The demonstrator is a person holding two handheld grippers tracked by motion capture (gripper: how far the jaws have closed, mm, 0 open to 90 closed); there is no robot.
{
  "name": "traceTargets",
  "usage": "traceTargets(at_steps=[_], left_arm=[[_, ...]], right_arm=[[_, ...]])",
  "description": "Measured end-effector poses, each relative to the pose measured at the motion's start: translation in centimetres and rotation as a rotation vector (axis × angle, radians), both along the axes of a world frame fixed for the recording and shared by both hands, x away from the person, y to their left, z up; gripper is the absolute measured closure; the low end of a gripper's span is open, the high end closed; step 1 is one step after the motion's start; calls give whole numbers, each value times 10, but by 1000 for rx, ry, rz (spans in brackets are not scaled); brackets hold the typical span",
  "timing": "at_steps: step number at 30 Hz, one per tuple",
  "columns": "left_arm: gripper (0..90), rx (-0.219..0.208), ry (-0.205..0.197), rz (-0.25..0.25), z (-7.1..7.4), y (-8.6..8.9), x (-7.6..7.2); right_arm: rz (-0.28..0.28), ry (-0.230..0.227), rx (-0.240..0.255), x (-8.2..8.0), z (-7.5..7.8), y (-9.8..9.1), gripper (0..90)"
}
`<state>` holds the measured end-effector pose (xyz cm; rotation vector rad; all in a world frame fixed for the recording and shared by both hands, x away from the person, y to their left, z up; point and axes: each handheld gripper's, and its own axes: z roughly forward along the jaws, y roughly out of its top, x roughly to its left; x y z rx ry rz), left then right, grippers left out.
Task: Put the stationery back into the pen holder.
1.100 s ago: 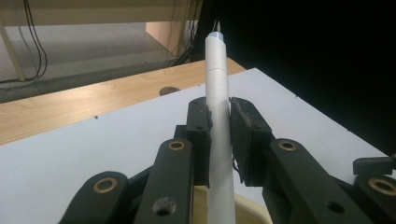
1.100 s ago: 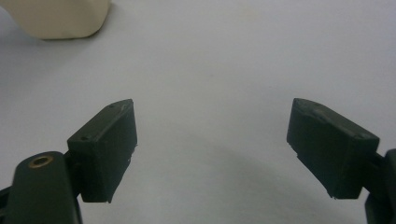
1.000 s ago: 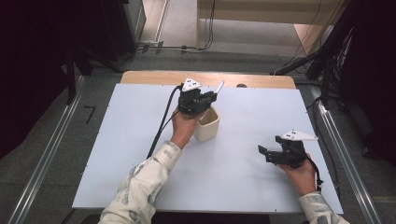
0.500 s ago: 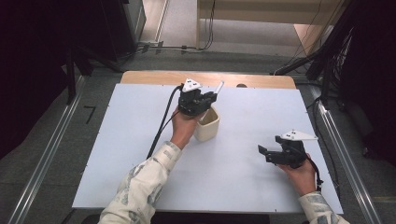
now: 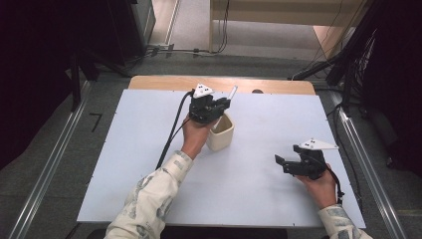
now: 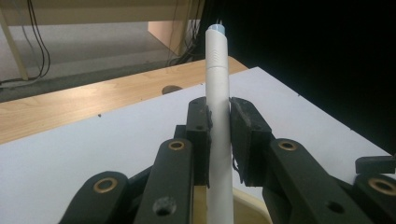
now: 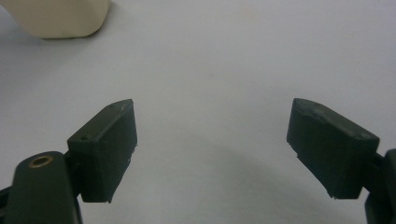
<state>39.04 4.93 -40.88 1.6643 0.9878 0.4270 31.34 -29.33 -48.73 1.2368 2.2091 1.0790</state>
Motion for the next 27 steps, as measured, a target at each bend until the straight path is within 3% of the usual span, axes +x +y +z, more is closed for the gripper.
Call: traceTargets(at_steps=[10,15,20,27], left_arm=[[774,9,3,0,-1,-1,-1],[618,0,23,1,-3,2,-1],[446,22,25,29,-6,6,-3],[352,45,20,51,-8,10,-7]], right_arm=[[0,1,1,0,0,0,142],[0,2,1,0,0,0,142],[0,2,-2,0,0,0,142],[-1,2,-3,0,0,0,142]])
